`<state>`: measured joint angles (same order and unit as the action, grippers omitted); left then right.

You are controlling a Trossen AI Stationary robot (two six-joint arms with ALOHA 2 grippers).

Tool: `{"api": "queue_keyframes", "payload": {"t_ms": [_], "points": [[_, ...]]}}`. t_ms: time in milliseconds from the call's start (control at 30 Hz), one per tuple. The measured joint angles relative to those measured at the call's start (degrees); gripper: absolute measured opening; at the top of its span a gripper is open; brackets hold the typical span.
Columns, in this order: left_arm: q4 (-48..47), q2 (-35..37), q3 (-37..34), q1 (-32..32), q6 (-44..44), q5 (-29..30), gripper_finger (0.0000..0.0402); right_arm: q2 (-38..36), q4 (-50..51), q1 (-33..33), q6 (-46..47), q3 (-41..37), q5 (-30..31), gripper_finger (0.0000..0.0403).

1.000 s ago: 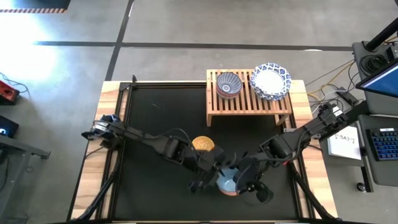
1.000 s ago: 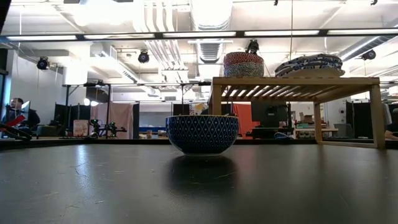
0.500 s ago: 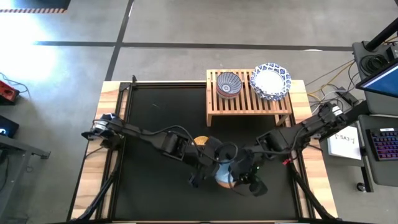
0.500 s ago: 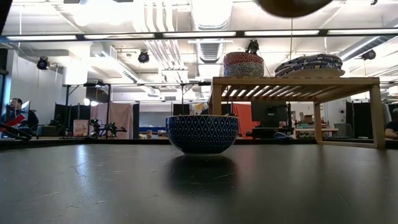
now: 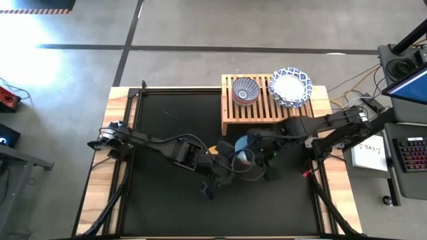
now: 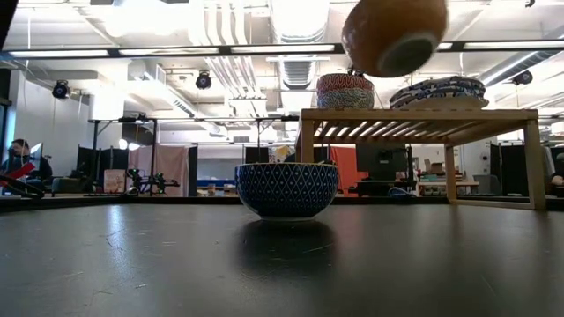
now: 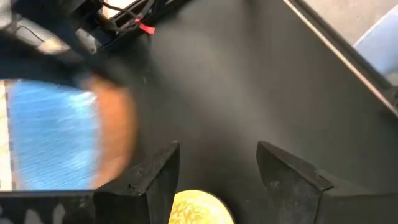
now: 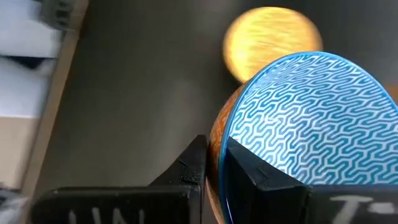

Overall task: Place and stack bowls onto a shelf
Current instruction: Stack the light blue patterned bowl on top of the blue patterned bowl on the shelf

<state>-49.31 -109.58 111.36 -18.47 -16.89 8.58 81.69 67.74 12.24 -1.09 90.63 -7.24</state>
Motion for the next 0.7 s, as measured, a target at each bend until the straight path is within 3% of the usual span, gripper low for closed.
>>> {"api": "queue_keyframes", "payload": {"t_ms": [167,400,700], "points": [[1.01,0.00,-0.75,-0.10,3.28,-0.04,0.0197,-0.24,3.72,-1.54,-4.63,4.31,10.10,0.0028],[3.28,0.00,-1.93,-0.53,7.16,0.00,0.0197,-0.70,4.02,-4.39,-11.94,7.06,33.62,0.0028],[3.16,-0.04,-2.30,-1.48,7.32,0.00,0.0197,-0.74,2.48,-14.93,-18.13,8.31,33.81,0.0028]]}}
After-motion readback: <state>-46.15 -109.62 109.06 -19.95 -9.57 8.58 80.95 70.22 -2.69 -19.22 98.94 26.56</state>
